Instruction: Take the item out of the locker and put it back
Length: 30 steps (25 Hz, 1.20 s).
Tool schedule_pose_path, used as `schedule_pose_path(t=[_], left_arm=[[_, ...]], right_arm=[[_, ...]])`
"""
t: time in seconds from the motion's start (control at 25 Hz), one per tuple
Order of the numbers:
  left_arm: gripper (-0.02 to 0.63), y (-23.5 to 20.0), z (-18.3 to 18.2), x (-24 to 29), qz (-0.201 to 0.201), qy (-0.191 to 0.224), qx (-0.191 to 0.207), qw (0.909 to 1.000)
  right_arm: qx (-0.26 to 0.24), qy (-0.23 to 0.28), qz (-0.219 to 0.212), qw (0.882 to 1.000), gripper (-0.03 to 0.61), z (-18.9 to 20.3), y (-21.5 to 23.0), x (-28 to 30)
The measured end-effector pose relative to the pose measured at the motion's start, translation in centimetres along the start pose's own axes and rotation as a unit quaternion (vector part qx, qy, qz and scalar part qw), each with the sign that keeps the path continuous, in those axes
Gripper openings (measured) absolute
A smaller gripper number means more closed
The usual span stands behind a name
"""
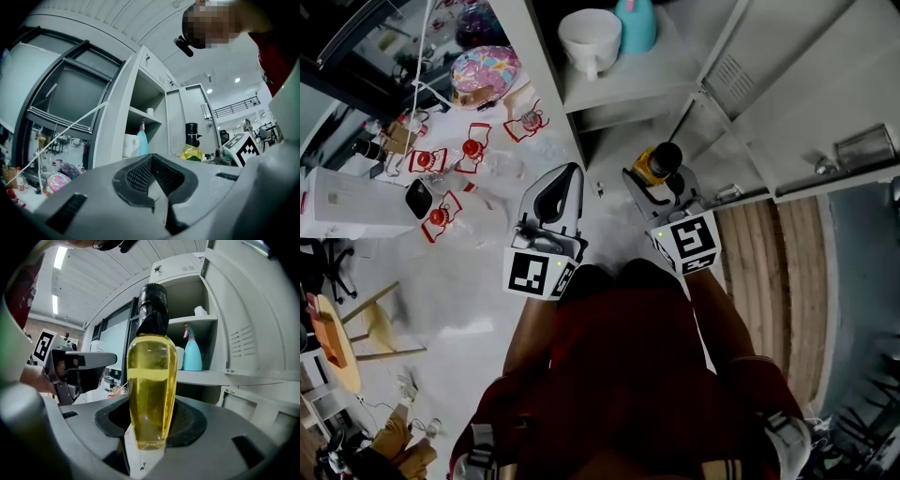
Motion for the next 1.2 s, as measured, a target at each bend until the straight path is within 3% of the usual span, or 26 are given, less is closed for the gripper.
schedule_pose_path(t=[1.2], left_arm=[[0.006,-4.2,14.4,3.0,0.018,-0.004,0.001,0.9998]], right_arm=[[0.016,-0.003,-0.006,1.0,0.19,14.4,1.5,9.1]])
Point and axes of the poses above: the fingertips, and each gripper's own axes: x forward along the fingers, y to its right, z out of its underside, the point moved 6 cm from there along -x, backward along the fingers, and after that the axes turned 2 degrees about -x, right-handed, at the moved point
